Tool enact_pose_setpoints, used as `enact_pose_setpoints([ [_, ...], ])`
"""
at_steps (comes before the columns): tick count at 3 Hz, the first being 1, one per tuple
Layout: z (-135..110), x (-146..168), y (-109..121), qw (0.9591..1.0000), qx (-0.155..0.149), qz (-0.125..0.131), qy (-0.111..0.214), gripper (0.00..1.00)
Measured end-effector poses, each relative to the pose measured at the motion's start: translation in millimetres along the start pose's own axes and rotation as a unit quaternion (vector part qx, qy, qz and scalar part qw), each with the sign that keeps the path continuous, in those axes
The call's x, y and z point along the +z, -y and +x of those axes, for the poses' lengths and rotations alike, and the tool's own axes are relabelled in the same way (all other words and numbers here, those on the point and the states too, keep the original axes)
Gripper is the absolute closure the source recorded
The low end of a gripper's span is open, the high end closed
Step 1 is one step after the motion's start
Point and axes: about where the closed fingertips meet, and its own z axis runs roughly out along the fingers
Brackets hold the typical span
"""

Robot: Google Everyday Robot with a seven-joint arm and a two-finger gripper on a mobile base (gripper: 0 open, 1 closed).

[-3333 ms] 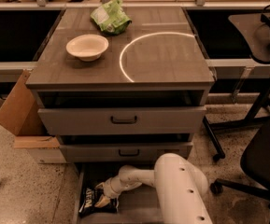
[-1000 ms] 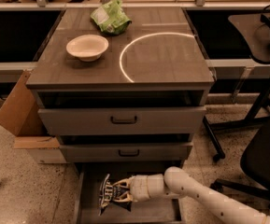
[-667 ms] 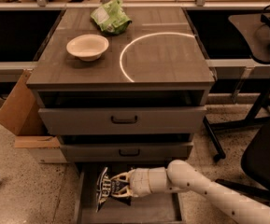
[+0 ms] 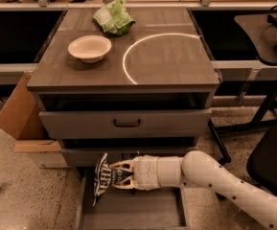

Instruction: Pick blue chip bag from bottom drawer and place on counter

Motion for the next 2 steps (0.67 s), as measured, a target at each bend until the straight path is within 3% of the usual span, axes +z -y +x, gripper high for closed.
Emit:
enact_pose_setpoints([
  [2,-4.4,-17.6,17.5,0.9994,-0.001,0.032,0.015,1.00],
])
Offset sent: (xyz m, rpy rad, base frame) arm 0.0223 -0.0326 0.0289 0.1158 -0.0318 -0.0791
